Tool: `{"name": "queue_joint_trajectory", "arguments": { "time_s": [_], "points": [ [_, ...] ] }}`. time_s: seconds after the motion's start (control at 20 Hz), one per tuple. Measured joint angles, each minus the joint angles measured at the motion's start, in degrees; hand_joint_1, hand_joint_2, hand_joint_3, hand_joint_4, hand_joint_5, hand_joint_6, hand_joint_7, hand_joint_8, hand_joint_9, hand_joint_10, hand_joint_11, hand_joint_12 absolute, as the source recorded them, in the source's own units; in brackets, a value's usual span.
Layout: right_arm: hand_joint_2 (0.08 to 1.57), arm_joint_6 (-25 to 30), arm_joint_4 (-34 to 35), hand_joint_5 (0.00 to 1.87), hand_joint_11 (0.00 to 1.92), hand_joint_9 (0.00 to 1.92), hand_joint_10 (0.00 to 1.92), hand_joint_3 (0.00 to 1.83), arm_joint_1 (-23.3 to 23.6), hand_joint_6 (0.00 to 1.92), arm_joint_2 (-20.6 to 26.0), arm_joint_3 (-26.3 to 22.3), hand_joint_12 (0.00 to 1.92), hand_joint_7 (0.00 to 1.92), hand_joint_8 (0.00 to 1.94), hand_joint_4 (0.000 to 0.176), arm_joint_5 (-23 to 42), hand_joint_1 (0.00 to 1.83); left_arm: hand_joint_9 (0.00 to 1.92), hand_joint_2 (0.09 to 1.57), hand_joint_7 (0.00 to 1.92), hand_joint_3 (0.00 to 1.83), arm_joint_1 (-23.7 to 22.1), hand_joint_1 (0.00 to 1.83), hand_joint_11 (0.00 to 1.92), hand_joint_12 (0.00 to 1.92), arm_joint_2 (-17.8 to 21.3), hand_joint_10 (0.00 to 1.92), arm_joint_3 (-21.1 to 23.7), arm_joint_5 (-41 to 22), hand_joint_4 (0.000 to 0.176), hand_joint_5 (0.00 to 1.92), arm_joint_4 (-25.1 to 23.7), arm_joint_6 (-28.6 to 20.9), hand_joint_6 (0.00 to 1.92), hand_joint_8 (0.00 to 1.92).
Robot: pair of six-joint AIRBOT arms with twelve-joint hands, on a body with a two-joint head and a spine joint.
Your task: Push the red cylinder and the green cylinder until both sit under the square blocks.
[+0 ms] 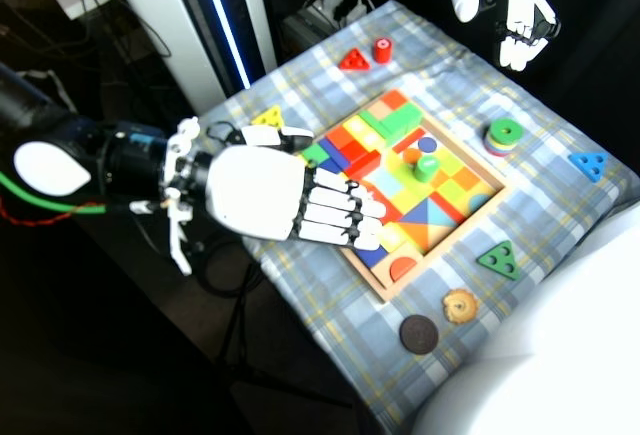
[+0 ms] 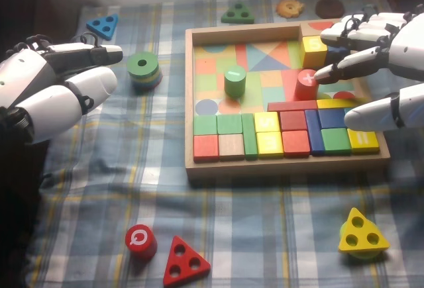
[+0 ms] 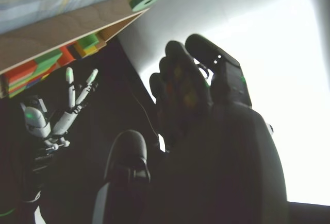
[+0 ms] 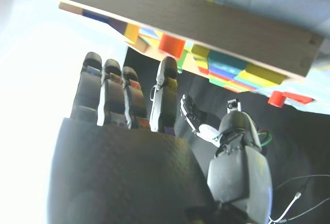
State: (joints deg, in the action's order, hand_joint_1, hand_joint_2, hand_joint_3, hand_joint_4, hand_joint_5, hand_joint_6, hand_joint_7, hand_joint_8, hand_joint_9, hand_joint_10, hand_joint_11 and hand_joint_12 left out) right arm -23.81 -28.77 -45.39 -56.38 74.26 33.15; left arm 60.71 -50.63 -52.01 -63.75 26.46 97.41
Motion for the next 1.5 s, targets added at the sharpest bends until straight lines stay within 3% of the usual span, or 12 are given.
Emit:
{"name": "queue_joint_trajectory", "arguments": {
  "time_s": [0.05,0.25,0.3,0.5,0.6,0.7,0.85,1.2,1.25,1.35,1.4,1.5],
  "points": [
    [1.03,-0.09,0.0,0.42,0.0,0.0,0.0,0.0,0.0,0.0,0.0,0.0,0.0,0.0,0.0,0.114,0.0,0.0,0.55,1.55,0.53,0.0,0.0,0.0,0.0,1.26,0.0,0.01,-0.02,0.0,0.0,0.57,0.0,0.0,0.0,0.0],
    [1.04,-0.48,0.7,0.42,0.0,0.0,0.0,0.0,0.02,0.01,0.0,0.0,0.0,0.0,0.0,0.13,0.31,0.0,0.53,1.55,0.54,0.0,0.0,0.0,0.0,1.28,0.0,0.0,-0.02,-0.02,0.0,0.57,0.11,0.0,0.0,0.0],
    [1.03,-0.66,1.11,0.42,0.0,0.0,0.0,0.0,0.02,0.01,0.0,0.0,0.0,0.01,0.0,0.144,0.48,0.0,0.53,1.56,0.53,0.0,0.0,0.0,0.0,1.27,0.0,0.0,-0.02,0.0,0.0,0.57,0.13,0.0,0.0,0.0],
    [1.0,-0.83,1.75,0.45,0.0,0.0,0.0,0.0,0.26,0.01,0.0,-0.09,0.0,0.02,0.01,0.108,1.66,0.0,0.54,1.56,0.54,0.0,0.0,0.0,0.0,1.27,0.0,0.01,0.0,-0.02,0.0,0.57,0.46,0.0,0.0,0.0],
    [1.01,-0.85,1.92,0.43,0.0,0.0,0.0,0.0,0.52,0.0,0.07,-0.28,0.0,0.0,0.0,0.124,2.54,0.0,0.53,1.55,0.52,0.0,0.0,0.0,0.0,1.25,0.0,0.0,0.0,0.0,0.0,0.56,0.63,0.0,0.0,0.0],
    [1.03,-1.51,1.97,0.42,0.0,0.0,0.0,0.0,0.61,0.0,0.02,-0.31,0.0,0.0,0.0,0.091,2.99,0.0,0.55,1.54,0.54,0.0,0.0,0.0,0.0,1.26,0.0,0.01,0.0,0.02,0.0,0.58,0.61,0.0,0.0,0.0],
    [1.06,-1.92,1.44,0.43,0.0,0.0,0.0,0.01,0.61,0.01,-1.2,-0.28,0.0,0.0,0.0,0.0,2.25,0.0,0.54,1.57,0.54,0.01,0.0,0.0,0.0,1.26,0.0,0.0,0.0,0.02,0.0,0.59,0.74,0.0,0.01,0.0],
    [1.04,-3.04,0.96,0.42,0.0,0.0,0.0,0.0,0.61,0.0,-1.92,0.07,0.0,0.0,0.0,0.002,0.44,0.0,0.54,1.56,0.54,0.0,0.0,0.0,0.0,1.29,0.0,0.0,0.0,0.04,0.0,0.58,0.79,0.0,0.0,0.0],
    [1.04,-3.04,0.76,0.42,0.0,0.0,0.0,0.0,0.61,0.0,-1.6,-0.04,0.0,0.0,0.0,0.018,0.04,0.0,0.54,1.56,0.54,0.0,0.0,0.0,0.0,1.29,0.0,0.0,0.0,0.04,0.0,0.58,0.81,0.0,0.0,0.0],
    [1.03,-3.06,0.15,0.41,0.0,0.0,0.0,0.0,0.61,0.0,0.24,-1.07,0.0,0.01,0.0,0.078,-0.79,0.0,0.55,1.55,0.54,0.0,0.0,0.0,0.0,1.26,0.0,0.0,0.0,0.07,0.0,0.58,0.96,0.0,0.0,0.0],
    [1.03,-3.06,0.2,0.41,0.0,0.0,0.0,0.0,0.61,0.0,0.81,-1.29,0.0,0.0,0.0,0.095,-1.07,0.0,0.55,1.56,0.54,0.0,0.0,0.0,0.0,1.26,0.0,0.0,0.0,0.07,0.0,0.58,1.09,0.0,0.0,0.0],
    [1.01,-3.06,0.2,0.42,0.0,0.0,0.0,0.0,0.61,0.01,1.09,-1.33,0.0,0.0,0.0,0.103,-1.92,0.0,0.55,1.55,0.54,0.0,0.0,0.0,0.0,1.28,0.0,0.0,0.0,0.07,0.0,0.58,0.92,0.0,0.0,0.0]
  ]
}}
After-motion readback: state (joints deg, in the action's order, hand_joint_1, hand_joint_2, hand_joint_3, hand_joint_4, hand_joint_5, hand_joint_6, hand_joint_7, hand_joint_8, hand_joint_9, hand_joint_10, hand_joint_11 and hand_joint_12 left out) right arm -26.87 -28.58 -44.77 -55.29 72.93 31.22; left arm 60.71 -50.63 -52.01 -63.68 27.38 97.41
